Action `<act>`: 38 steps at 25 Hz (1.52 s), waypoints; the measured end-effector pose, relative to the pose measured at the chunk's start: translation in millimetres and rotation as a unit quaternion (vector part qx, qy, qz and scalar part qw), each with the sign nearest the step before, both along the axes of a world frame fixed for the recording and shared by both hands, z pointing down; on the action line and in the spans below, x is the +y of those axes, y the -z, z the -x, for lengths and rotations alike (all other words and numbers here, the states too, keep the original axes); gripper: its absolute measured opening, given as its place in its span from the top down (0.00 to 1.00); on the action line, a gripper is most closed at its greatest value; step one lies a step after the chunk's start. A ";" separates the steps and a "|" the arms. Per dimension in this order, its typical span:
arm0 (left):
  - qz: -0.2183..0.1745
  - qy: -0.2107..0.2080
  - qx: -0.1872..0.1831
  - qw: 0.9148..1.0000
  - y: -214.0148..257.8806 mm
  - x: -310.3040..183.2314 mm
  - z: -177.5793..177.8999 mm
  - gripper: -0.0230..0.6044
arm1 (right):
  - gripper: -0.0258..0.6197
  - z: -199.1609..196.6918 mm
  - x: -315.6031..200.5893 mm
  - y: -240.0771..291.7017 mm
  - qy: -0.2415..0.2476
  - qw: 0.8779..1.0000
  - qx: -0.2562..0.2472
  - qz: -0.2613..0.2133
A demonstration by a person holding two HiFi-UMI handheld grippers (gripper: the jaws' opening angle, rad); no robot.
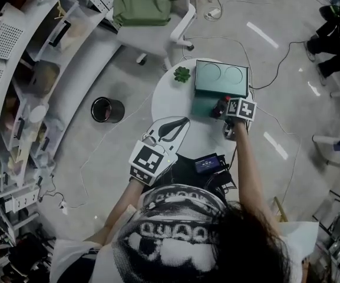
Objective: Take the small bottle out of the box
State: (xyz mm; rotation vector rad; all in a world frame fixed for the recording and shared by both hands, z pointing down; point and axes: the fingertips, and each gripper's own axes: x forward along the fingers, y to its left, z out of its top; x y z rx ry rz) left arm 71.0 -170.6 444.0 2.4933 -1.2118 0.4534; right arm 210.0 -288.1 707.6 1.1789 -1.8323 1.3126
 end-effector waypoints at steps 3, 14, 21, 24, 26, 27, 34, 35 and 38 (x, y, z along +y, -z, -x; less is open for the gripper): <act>-0.002 0.000 0.004 1.000 0.8 -7.8 8.7 0.94 | 0.56 1.7 0.1 -14.0 -0.008 1.000 0.010 0.021; -0.001 0.020 0.018 1.000 -2.7 -33.4 59.6 0.94 | 0.43 -2.9 2.5 -41.0 -0.050 0.986 0.083 0.133; -0.006 0.033 0.023 0.999 -4.5 -49.0 89.9 0.94 | 0.55 6.6 5.0 -36.5 0.001 0.990 0.084 0.114; -0.004 0.032 0.023 0.999 -6.7 -55.0 99.4 0.94 | 0.62 11.8 7.8 -35.8 0.031 0.990 0.088 0.105; -0.004 0.029 0.024 0.999 -7.9 -58.3 102.7 0.94 | 0.62 9.3 7.1 -35.9 0.027 0.990 0.091 0.101; -0.005 0.027 0.024 0.999 -8.0 -59.3 103.2 0.94 | 0.62 8.1 6.9 -34.9 0.022 0.991 0.089 0.099; -0.004 0.009 0.027 1.000 -9.6 -57.6 100.6 0.94 | 0.63 9.0 13.4 -21.1 -0.033 0.994 0.018 0.102; -0.004 0.007 0.028 1.000 -9.8 -56.4 99.6 0.94 | 0.63 9.4 14.3 -18.3 -0.034 0.994 0.012 0.100; -0.003 -0.002 0.029 1.000 -9.8 -53.0 95.6 0.94 | 0.63 12.7 17.9 -6.5 -0.039 0.995 -0.009 0.092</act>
